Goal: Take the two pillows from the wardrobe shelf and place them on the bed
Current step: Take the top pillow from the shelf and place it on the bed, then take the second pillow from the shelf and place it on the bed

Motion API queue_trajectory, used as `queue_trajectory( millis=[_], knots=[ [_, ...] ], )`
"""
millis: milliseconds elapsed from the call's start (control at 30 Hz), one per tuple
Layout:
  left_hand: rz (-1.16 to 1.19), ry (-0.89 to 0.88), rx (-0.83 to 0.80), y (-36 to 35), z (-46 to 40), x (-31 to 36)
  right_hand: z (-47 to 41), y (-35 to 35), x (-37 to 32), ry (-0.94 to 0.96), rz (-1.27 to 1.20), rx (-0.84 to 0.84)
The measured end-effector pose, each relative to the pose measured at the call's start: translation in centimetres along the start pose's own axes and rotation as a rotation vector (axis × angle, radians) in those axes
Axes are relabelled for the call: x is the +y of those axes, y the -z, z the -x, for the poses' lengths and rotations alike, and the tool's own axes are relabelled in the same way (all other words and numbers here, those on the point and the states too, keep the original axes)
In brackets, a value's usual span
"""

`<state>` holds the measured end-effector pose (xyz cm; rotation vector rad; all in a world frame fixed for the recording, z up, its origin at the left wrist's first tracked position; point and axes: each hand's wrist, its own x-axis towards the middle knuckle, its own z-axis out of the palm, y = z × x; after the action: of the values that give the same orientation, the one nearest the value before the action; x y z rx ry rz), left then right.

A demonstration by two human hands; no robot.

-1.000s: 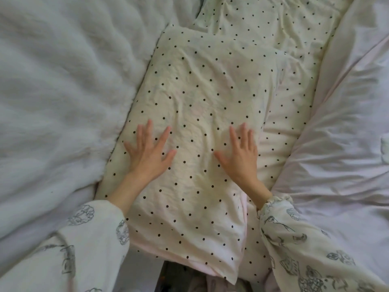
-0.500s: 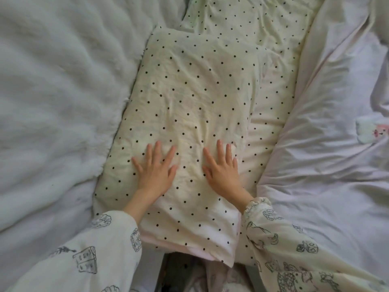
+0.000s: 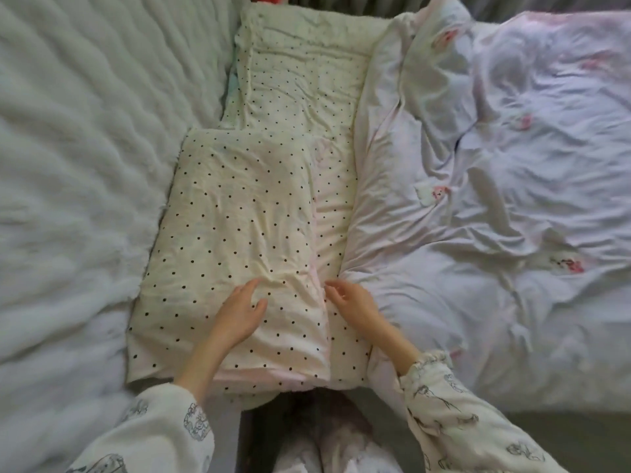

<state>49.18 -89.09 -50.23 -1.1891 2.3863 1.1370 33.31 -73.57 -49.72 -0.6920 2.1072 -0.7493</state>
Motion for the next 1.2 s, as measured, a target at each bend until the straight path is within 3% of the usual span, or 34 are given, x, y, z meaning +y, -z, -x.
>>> queue_trajectory(
  millis=[133,333,500,700,1067,1200],
  knots=[
    [0.125,-0.103,0.023,-1.3,3.3,5.5,7.2,6.9,1.9,0.058,-0.010,0.195],
    [0.073,-0.386,0.016,-4.7,5.0,17.1,14.7,16.5,6.2,0.052,-0.083,0.468],
    [0.037,-0.603,0.035,-9.4,6.5,30.2,21.2,23.2,13.5,0.005,-0.119,0.568],
    [0.073,-0.885,-0.089,-20.2,11.5,47.2,31.1,33.9,24.5,-0.091,-0.132,0.730],
    [-0.038,-1.315,-0.297,-39.7,19.1,69.7,46.9,48.1,40.5,-0.300,-0.271,1.190],
    [-0.067,-1.366,-0.398,-46.4,20.3,76.4,49.7,51.8,45.5,-0.342,-0.302,1.282]
  ],
)
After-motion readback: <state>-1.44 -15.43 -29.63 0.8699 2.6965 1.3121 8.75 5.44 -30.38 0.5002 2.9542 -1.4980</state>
